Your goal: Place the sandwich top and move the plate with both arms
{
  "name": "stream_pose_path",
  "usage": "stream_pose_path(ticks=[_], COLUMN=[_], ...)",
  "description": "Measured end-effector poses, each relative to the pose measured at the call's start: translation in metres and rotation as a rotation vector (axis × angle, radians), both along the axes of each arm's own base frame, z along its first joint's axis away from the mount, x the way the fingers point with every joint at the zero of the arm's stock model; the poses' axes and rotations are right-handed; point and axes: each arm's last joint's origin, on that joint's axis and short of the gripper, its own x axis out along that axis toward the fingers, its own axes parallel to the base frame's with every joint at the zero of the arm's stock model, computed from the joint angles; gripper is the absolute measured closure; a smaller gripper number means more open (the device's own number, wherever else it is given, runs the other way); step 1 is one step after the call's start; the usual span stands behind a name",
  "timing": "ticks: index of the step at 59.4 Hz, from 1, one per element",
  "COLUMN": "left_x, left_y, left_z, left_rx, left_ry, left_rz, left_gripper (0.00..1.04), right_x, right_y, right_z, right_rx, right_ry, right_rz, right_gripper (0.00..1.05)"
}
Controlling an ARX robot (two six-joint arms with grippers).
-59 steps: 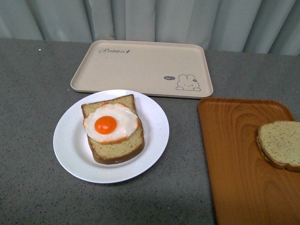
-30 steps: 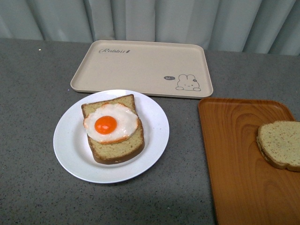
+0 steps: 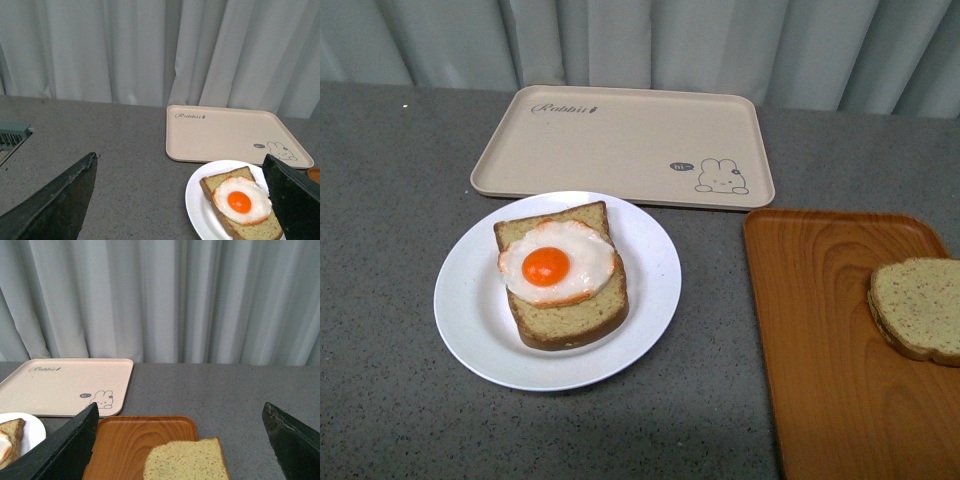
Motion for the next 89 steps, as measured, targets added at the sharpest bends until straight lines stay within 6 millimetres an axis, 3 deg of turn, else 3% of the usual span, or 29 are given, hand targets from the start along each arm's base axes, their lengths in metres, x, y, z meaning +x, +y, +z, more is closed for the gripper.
stream_pose_path(ticks=[73,79,89], left_x=[0.0,0.0,0.0], left_y=[0.0,0.0,0.0], left_z=[0.0,0.0,0.0], left_rx=[0.0,0.0,0.0], left_ry=[0.0,0.0,-0.001], left_rz=[0.0,0.0,0.0], left_gripper=[0.06,0.06,0.06], right_x=[0.0,0.009,0.041], right_y=[0.0,-0.011,-0.054], right_z=[-0.001,0.001,0.008], right_rx=[-0.011,-0.041,-0.035], right_ry=[0.023,0.17,0.327], right_rz=[-0.027,-0.2,-0.392], right_gripper=[0.09,0.09,0.09])
